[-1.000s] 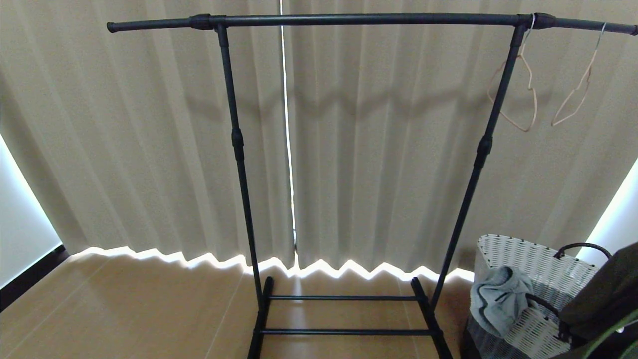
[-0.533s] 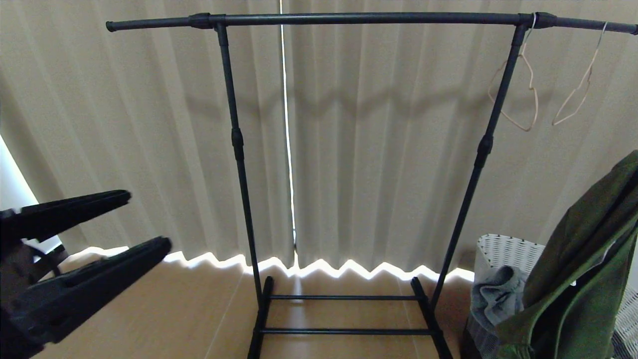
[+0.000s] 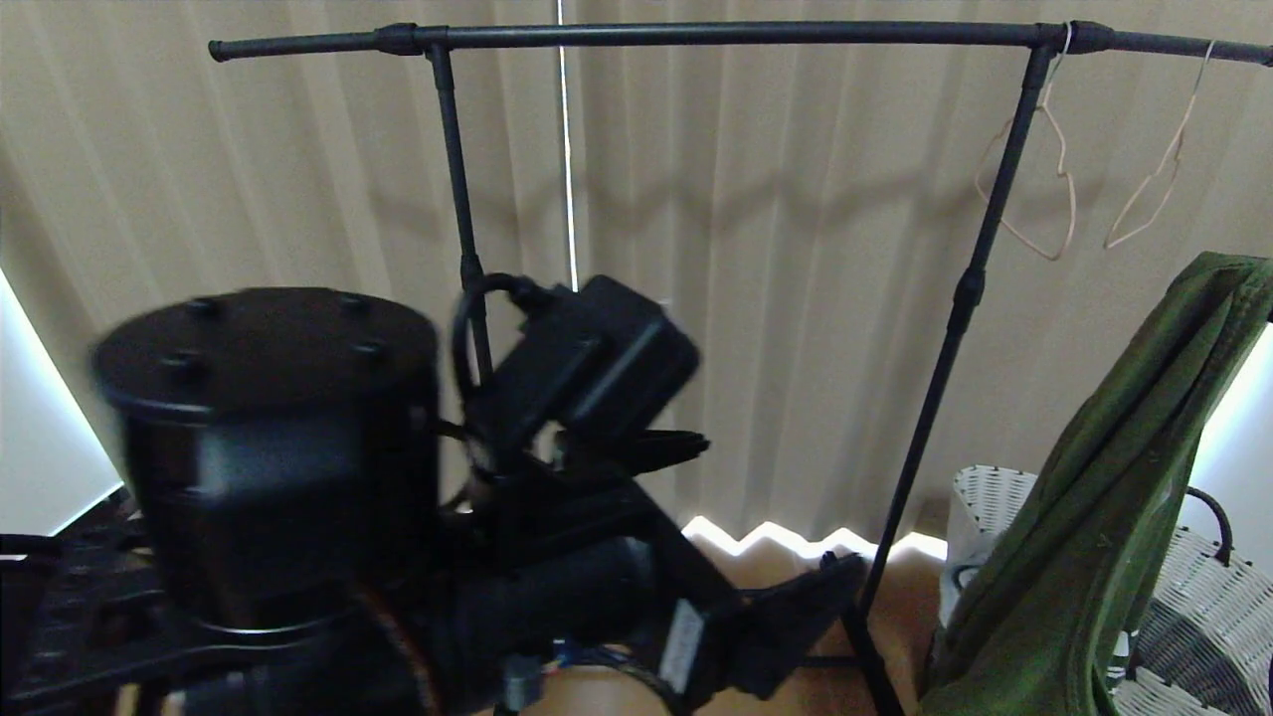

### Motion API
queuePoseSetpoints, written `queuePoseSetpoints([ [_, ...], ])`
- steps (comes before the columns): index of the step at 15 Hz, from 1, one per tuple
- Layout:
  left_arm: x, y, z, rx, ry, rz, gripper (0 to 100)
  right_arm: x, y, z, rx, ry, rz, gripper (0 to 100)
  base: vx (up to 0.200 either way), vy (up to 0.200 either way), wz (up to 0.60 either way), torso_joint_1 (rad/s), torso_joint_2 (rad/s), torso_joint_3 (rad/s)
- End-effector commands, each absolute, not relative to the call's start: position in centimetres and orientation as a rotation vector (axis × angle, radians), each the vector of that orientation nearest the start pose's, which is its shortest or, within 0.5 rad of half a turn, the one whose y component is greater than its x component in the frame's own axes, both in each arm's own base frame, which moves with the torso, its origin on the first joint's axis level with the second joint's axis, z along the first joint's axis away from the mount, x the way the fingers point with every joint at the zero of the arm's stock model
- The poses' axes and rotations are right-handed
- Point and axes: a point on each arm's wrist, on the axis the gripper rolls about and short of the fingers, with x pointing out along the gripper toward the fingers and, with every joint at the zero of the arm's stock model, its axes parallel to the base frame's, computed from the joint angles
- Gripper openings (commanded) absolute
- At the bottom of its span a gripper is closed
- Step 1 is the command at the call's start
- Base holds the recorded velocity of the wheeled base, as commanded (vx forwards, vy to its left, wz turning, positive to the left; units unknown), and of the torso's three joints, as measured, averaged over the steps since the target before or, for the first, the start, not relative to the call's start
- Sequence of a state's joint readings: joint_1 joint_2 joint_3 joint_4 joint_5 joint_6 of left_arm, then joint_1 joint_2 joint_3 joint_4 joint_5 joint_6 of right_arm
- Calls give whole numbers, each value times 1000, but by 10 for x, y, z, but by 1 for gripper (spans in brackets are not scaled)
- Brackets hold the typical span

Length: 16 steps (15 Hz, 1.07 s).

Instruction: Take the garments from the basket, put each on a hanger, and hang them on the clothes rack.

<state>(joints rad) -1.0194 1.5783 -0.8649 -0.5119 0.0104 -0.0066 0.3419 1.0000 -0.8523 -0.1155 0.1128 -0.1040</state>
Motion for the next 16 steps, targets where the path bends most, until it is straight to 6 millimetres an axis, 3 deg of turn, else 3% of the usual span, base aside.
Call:
queuePoseSetpoints([
  [1,157,-333,189,100,204,-1060,100,117,44,298,-106,8,457,0,0,0,0,0,0,0],
  [5,149,-366,202,48,143,-1112,100,122,46,296,-107,26,459,0,0,0,0,0,0,0],
  [11,133,-390,235,-32,29,-1095,100,122,51,295,-109,33,495,0,0,0,0,0,0,0],
  [16,142,-408,233,-51,6,-974,100,122,52,294,-114,35,491,0,0,0,0,0,0,0],
])
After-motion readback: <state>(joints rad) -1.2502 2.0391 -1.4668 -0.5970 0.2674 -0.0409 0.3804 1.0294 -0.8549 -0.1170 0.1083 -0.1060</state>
